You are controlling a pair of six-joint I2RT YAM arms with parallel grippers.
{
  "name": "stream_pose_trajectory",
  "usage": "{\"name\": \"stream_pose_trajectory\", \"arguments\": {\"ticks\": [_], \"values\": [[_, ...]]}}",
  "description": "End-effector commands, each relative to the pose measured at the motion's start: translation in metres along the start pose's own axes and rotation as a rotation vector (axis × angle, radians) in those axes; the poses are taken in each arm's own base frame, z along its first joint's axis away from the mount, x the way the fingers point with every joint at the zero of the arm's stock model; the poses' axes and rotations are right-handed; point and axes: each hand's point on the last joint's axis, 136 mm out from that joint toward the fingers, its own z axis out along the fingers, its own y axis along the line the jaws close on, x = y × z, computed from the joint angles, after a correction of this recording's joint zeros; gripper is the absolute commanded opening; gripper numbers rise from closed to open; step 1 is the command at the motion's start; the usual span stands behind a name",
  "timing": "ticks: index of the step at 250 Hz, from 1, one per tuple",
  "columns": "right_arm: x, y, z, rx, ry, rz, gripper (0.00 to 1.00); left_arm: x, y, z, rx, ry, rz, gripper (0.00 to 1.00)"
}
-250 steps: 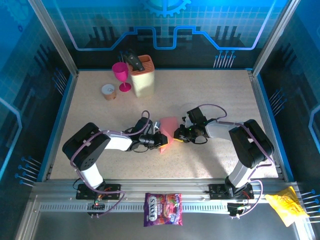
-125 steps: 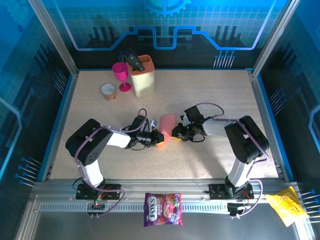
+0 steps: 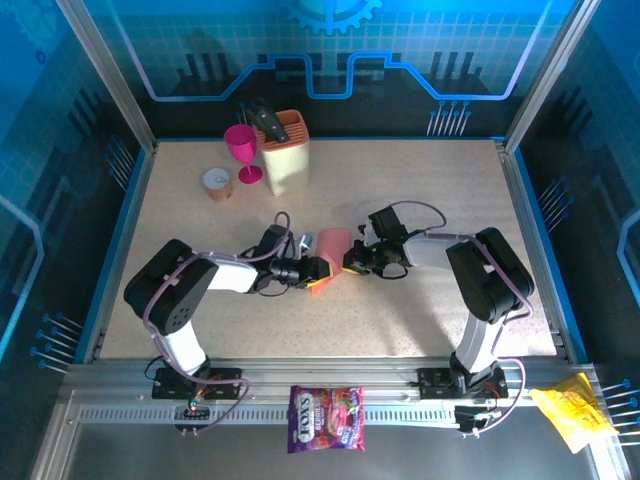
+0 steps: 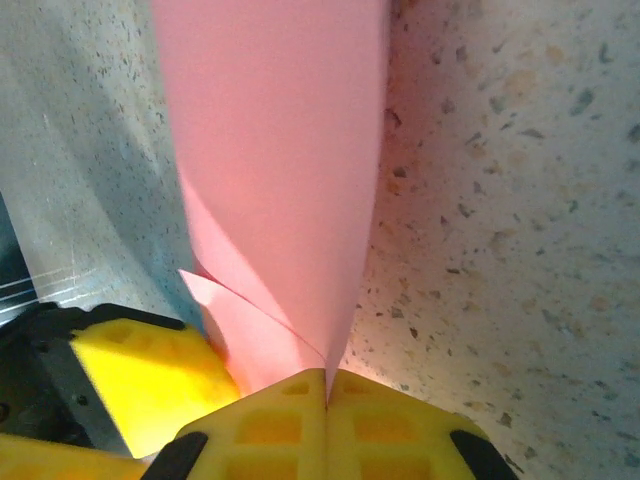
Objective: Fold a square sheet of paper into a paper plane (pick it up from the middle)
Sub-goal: Fold the wing for the fifth time at the center of the table.
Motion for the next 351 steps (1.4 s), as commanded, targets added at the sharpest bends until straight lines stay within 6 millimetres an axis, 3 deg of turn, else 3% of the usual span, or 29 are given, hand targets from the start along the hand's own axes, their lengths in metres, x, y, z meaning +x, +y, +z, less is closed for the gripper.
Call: {"name": "stream_pose_trajectory", "arguments": {"ticks": [1, 47, 126, 234, 242, 258, 317, 351], "values": [[0.005, -0.001, -0.006, 0.017, -0.016, 0.018, 0.0, -0.012, -0.011, -0.019, -0.03, -0.069, 0.049, 0.53], [0.016, -0.003, -0.013, 0.088, -0.032, 0.019, 0.0, 0.002, -0.011, -0.037, -0.214, -0.11, 0.216, 0.58], [0.02, 0.004, -0.018, 0.117, -0.044, 0.025, 0.0, 0.029, -0.005, -0.044, -0.474, -0.202, 0.543, 0.57], [0.026, 0.004, -0.015, 0.124, -0.025, 0.042, 0.0, 0.039, -0.014, 0.002, -0.56, -0.2, 0.761, 0.59], [0.02, 0.014, -0.017, 0.108, -0.036, 0.028, 0.0, 0.039, -0.013, 0.005, -0.568, -0.201, 0.769, 0.59], [0.02, 0.014, -0.018, 0.107, -0.036, 0.028, 0.0, 0.039, -0.014, 0.009, -0.569, -0.2, 0.785, 0.59], [0.021, 0.02, -0.02, 0.093, -0.029, 0.027, 0.0, 0.031, -0.006, 0.012, -0.656, -0.235, 0.824, 0.58], [0.023, 0.018, -0.018, 0.096, -0.022, 0.03, 0.0, 0.031, 0.002, 0.012, -0.678, -0.228, 0.822, 0.48]]}}
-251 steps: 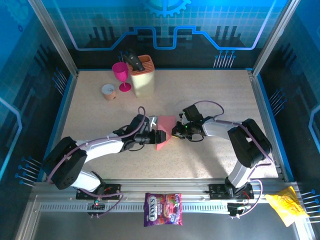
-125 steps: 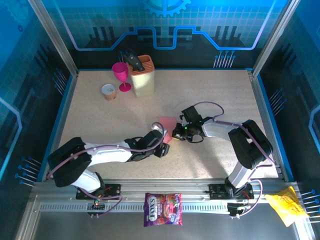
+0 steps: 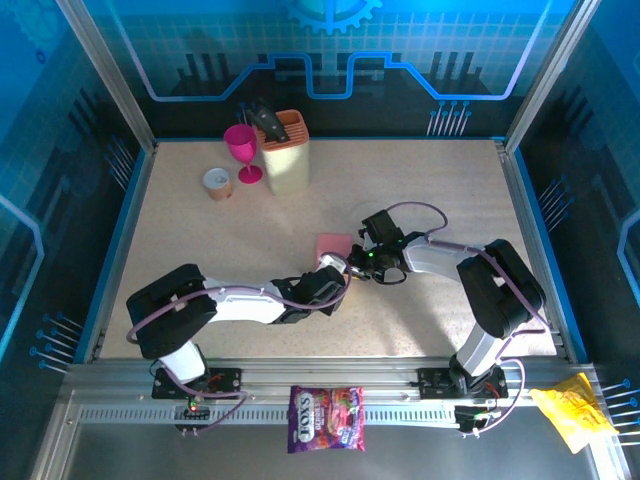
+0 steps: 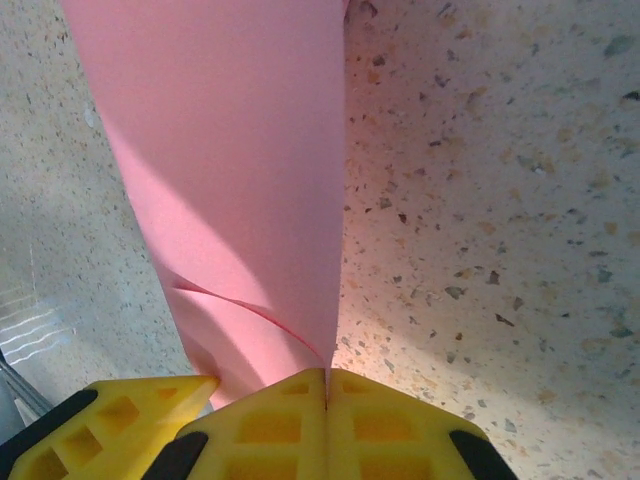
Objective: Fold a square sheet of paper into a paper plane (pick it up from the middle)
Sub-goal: Fold the wing for the fifth time at the center of the table.
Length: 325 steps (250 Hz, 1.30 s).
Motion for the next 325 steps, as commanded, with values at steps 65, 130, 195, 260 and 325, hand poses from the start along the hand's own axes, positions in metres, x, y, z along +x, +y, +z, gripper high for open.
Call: {"name": "stream_pose_trajectory", "arguments": {"ticks": [65, 130, 195, 260, 325], "values": [[0.002, 0.012, -0.005, -0.023, 0.003, 0.0, 0.0, 0.005, 0.002, 0.004, -0.026, -0.001, 0.026, 0.3], [0.002, 0.012, -0.006, -0.029, 0.002, 0.014, 0.0, 0.008, 0.002, 0.004, -0.021, -0.001, 0.017, 0.25], [0.0, 0.016, -0.009, -0.032, -0.001, 0.016, 0.0, 0.002, 0.001, -0.01, 0.004, -0.054, 0.001, 0.55], [0.003, 0.016, -0.007, -0.035, 0.013, 0.032, 0.0, -0.002, -0.006, -0.004, -0.095, -0.102, 0.118, 0.59], [0.005, 0.012, -0.009, -0.021, 0.012, 0.039, 0.0, -0.003, 0.004, 0.004, -0.183, -0.118, 0.143, 0.39]]}}
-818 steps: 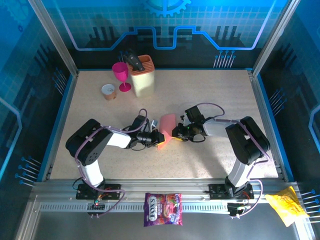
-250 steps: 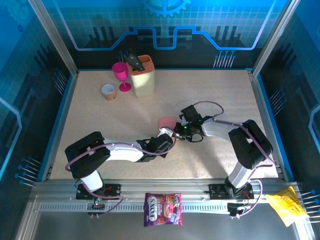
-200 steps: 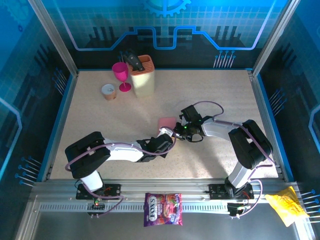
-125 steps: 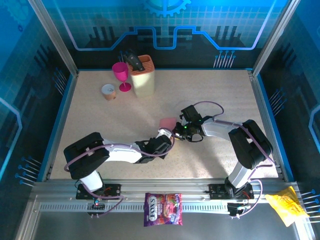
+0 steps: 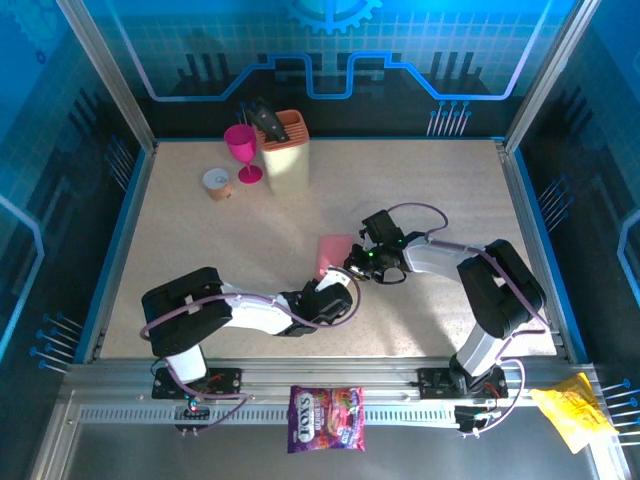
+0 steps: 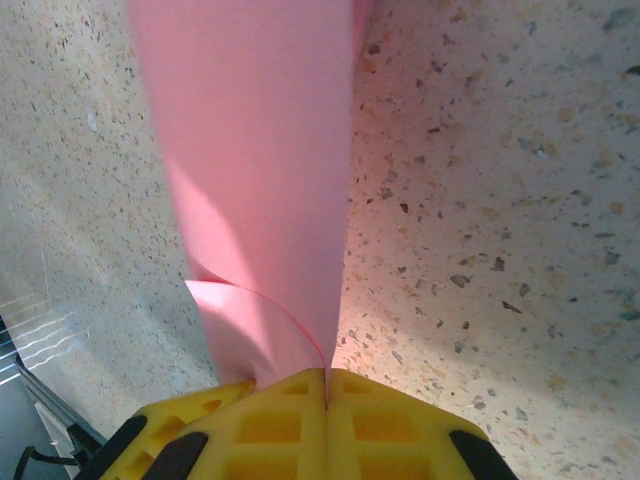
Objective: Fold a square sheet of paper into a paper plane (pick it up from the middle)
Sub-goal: Fold the wing for the fifth time at the center of the table.
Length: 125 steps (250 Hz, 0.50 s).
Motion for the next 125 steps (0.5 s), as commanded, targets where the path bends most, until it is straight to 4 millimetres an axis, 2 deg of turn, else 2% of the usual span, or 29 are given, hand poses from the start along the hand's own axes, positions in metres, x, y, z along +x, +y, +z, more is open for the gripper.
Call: {"name": "stream_pose_trajectory", "arguments": {"ticks": [1, 59, 95, 125], "values": [[0.004, 0.011, -0.008, -0.017, 0.005, -0.002, 0.0, -0.012, 0.009, 0.001, -0.071, -0.043, 0.013, 0.39], [0.006, 0.01, -0.008, -0.017, 0.008, -0.001, 0.0, -0.006, 0.007, 0.001, -0.038, -0.03, 0.004, 0.19], [0.007, 0.012, -0.009, -0.025, 0.007, 0.001, 0.0, -0.002, 0.009, 0.003, -0.002, -0.009, -0.035, 0.1], [0.007, 0.014, -0.013, -0.032, 0.0, 0.0, 0.06, 0.0, 0.01, 0.002, 0.047, 0.004, -0.076, 0.03]]}}
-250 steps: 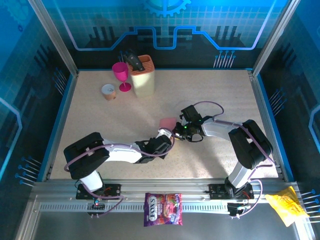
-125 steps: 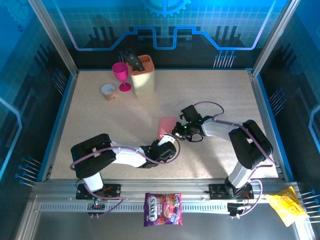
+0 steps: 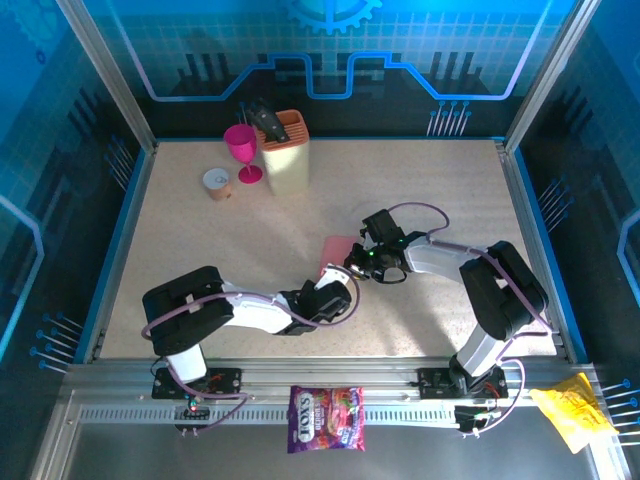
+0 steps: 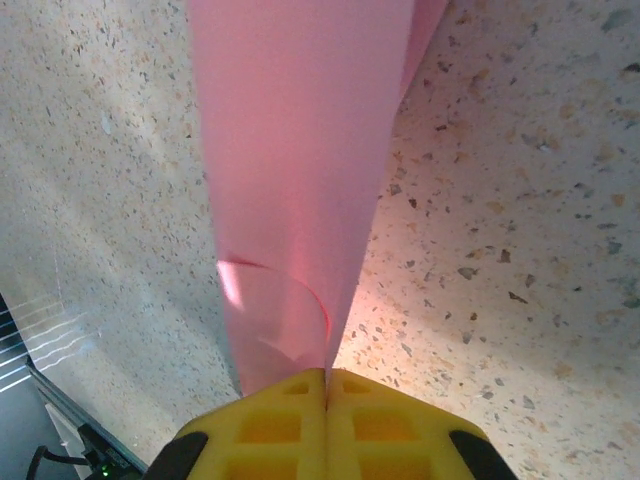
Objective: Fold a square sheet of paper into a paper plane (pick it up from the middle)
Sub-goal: Fold the wing for the fifth time at the center of the table.
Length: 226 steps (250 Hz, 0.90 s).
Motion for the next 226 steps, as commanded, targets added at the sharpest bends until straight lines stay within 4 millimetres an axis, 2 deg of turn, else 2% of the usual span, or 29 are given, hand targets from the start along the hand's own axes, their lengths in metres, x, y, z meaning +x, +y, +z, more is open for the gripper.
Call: {"name": "stream_pose_trajectory", "arguments": {"ticks": [1, 22, 39, 52, 91, 116, 152, 181, 226], "values": [[0.007, 0.011, -0.009, -0.024, 0.008, -0.015, 0.06, 0.001, 0.004, -0.002, 0.05, 0.012, -0.066, 0.03], [0.007, 0.014, -0.013, -0.032, 0.001, -0.021, 0.13, 0.0, 0.003, -0.004, 0.112, 0.018, -0.111, 0.0], [0.007, 0.015, -0.016, -0.033, -0.007, -0.025, 0.25, -0.001, -0.002, -0.006, 0.18, 0.028, -0.14, 0.0], [0.006, 0.015, -0.02, -0.031, -0.016, -0.029, 0.28, -0.004, -0.006, -0.009, 0.22, 0.033, -0.149, 0.0], [-0.001, 0.006, -0.041, 0.031, -0.079, -0.047, 0.3, -0.005, -0.021, -0.015, 0.349, 0.084, -0.189, 0.0], [-0.013, 0.007, -0.059, 0.073, -0.131, -0.086, 0.3, -0.007, -0.028, -0.02, 0.421, 0.075, -0.2, 0.0], [-0.035, 0.01, -0.074, 0.081, -0.16, -0.148, 0.3, -0.003, -0.03, -0.024, 0.466, 0.094, -0.229, 0.0], [-0.047, 0.029, -0.072, 0.018, -0.112, -0.251, 0.28, -0.002, -0.031, -0.03, 0.504, 0.097, -0.253, 0.0], [-0.049, 0.052, -0.052, -0.072, -0.003, -0.348, 0.24, -0.002, -0.035, -0.035, 0.539, 0.116, -0.259, 0.0]]}}
